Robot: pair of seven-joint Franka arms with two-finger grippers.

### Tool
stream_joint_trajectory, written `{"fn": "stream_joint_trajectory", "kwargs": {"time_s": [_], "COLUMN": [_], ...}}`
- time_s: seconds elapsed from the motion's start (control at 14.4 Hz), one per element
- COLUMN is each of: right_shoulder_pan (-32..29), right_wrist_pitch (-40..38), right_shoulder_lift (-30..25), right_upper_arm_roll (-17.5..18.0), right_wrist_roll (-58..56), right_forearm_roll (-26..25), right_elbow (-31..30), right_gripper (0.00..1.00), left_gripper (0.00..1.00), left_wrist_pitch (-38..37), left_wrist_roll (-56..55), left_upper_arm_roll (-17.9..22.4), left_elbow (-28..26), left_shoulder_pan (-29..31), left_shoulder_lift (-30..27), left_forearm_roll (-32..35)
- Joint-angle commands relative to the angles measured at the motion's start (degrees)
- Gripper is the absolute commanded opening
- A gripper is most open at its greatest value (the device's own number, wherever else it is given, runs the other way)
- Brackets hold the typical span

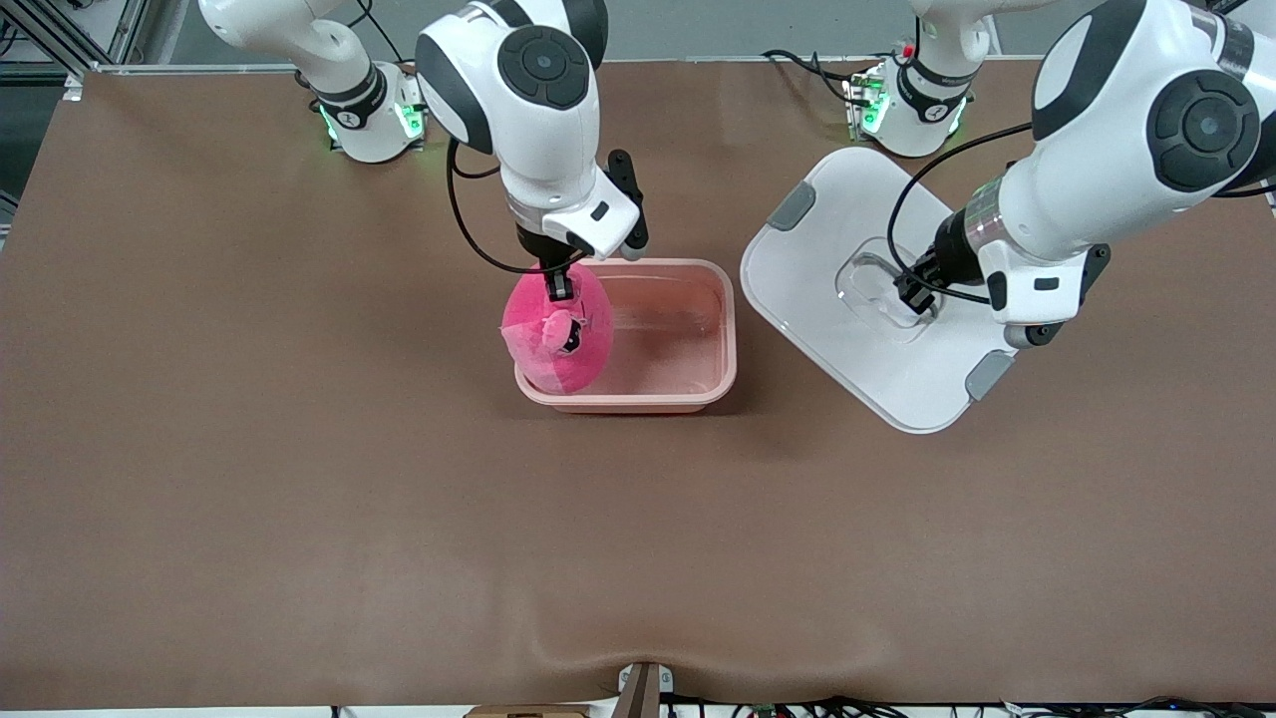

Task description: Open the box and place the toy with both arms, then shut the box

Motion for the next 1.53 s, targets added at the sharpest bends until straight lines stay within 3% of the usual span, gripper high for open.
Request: {"fn": "stream_joint_trajectory", "kwargs": {"time_s": [0.0, 0.14, 0.21, 0.28, 0.63, 0.9, 1.25, 1.46], "right_shoulder_pan": [0.59, 0.76, 0.76, 0.59, -0.55, -5.20, -16.45, -20.58], "right_wrist_pitch": [0.32, 0.23, 0.49, 1.01, 1.37, -2.04, -7.85, -8.56], "right_shoulder_lift": [-0.02, -0.02, 0.07, 0.24, 0.07, -1.60, -5.29, -7.74], "right_upper_arm_roll": [-0.45, -0.45, -0.45, -0.45, -0.71, -0.80, -0.80, -0.80], "right_wrist_roll": [-0.60, -0.60, -0.51, -0.86, -4.47, -2.89, 8.15, 16.25], "right_forearm_roll": [-1.41, -1.50, -2.20, -2.47, -1.77, -1.07, 6.65, 8.52], "right_elbow": [0.18, 0.26, 0.26, 0.26, 0.70, 0.44, 0.44, 0.44], "right_gripper": [0.00, 0.00, 0.33, 0.99, 1.00, 1.00, 1.00, 1.00], "left_gripper": [0.00, 0.00, 0.00, 0.00, 0.00, 0.00, 0.00, 0.00], "left_wrist_pitch": [-1.77, -2.38, -2.47, -2.56, -3.00, -2.56, 1.73, 6.30], "left_wrist_roll": [1.31, 1.31, 1.31, 1.31, 1.22, -0.62, -11.31, -22.30], "left_upper_arm_roll": [-0.43, -0.43, -0.43, -0.43, -0.43, -0.69, -0.78, -0.70], "left_elbow": [-0.58, -0.67, -0.75, -0.76, -0.84, -0.75, -1.02, -0.84], "left_shoulder_pan": [0.47, 0.47, 0.47, 0.47, 0.39, -0.58, -7.07, -11.11], "left_shoulder_lift": [-1.35, -1.18, -1.17, -1.17, -1.00, -0.65, 1.28, 2.87], "left_forearm_roll": [-1.27, -1.27, -1.27, -1.27, -1.27, -1.27, -0.57, 0.66]}}
